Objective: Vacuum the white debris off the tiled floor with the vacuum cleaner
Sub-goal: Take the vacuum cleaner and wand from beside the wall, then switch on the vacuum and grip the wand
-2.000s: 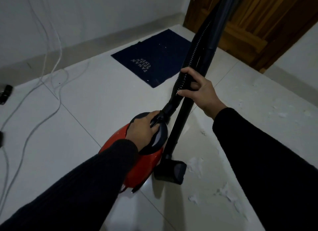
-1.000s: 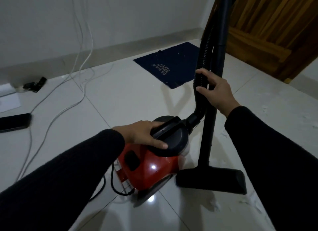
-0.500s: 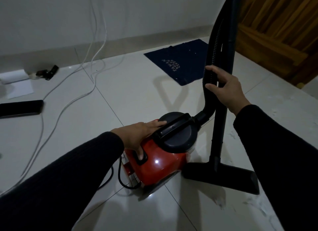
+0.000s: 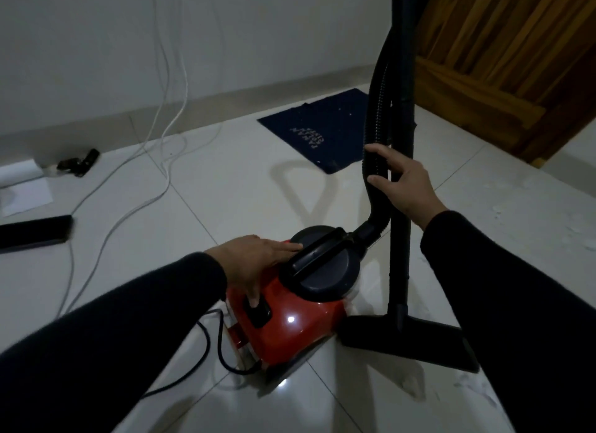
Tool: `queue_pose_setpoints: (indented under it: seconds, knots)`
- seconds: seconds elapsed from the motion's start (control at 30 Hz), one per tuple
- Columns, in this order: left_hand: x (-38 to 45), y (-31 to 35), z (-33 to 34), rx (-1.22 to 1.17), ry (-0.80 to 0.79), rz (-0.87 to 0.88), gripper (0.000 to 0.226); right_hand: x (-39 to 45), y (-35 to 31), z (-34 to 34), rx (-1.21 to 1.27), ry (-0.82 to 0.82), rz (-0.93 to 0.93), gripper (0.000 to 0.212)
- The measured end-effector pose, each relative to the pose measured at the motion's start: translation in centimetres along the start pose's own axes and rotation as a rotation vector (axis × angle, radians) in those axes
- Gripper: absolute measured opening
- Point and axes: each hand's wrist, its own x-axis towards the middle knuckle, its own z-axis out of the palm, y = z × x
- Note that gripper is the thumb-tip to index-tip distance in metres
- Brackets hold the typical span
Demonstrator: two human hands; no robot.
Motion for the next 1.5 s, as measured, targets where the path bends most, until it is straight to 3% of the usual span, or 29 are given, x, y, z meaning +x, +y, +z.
queue_pose_setpoints:
  seconds: [0.1,0.27,0.4,0.53,0.6,0.7,0.77,0.83,0.9,0.97,1.07,1.17,1.3,1.4,1.5]
  knots:
    - [1.5,-0.8,-7.0,0.181,0.150,-0.008,0.087,0.4,0.5,-0.7,-0.002,0.006,0.005,0.055]
    - [7.4,1.3,-21.5,0.539,0.700,0.149,0.077,0.4,1.5,-1.3,-0.074,0.014,0.015,0.056]
    - [11.6,4.0,-28.1,0.864,0.752,0.073,0.087,0.6,2.2,-1.7,-0.073,-0.032,0.045,0.057]
    - [13.2,3.4,-30.9,0.967,0.634,-0.042,0.054,0.3,1.9,-2.6,-0.069,-0.035,0.096,0.059]
    - [13.4,2.7,-31.9,1.102,0.598,-0.025,0.040,0.3,1.6,-3.2,-0.095,-0.045,0.108,0.054]
    - [13.1,1.8,-33.3,1.191,0.432,0.099,0.038,0.7,0.9,-3.4,-0.212,-0.041,0.176,0.045]
    - [12.5,1.6,-33.8,1.141,0.304,0.157,0.040,0.7,0.0,-2.8,-0.160,0.055,0.307,0.033]
    - [11.8,1.8,-34.2,1.069,0.237,0.193,0.042,0.9,-1.7,-2.1,0.052,0.252,0.455,0.018]
    - [11.0,2.5,-34.6,0.963,0.146,0.176,0.043,1.6,-4.3,-1.9,0.328,0.480,0.602,0.007]
    - [10.2,3.3,-34.9,0.809,0.008,0.097,0.044,2.3,-7.1,-2.3,0.634,0.649,0.759,0.023]
    - [8.3,4.4,-35.3,0.530,-0.149,0.023,0.044,3.6,-10.9,-2.3,1.012,0.628,0.892,0.064]
    - [6.1,5.4,-35.2,0.313,-0.257,0.004,0.045,5.2,-13.9,-1.7,1.263,0.738,0.928,0.077]
    - [1.7,5.3,-35.6,-0.056,-0.475,-0.131,0.050,5.6,-17.2,-1.6,1.240,0.850,1.106,0.072]
    - [-2.9,4.8,-36.2,-0.446,-0.750,-0.364,0.056,4.4,-19.4,-1.8,1.185,0.725,1.252,0.071]
    - [-7.0,4.3,-36.6,-0.597,-0.893,-0.453,0.050,3.6,-21.0,-1.2,1.084,0.591,1.331,0.071]
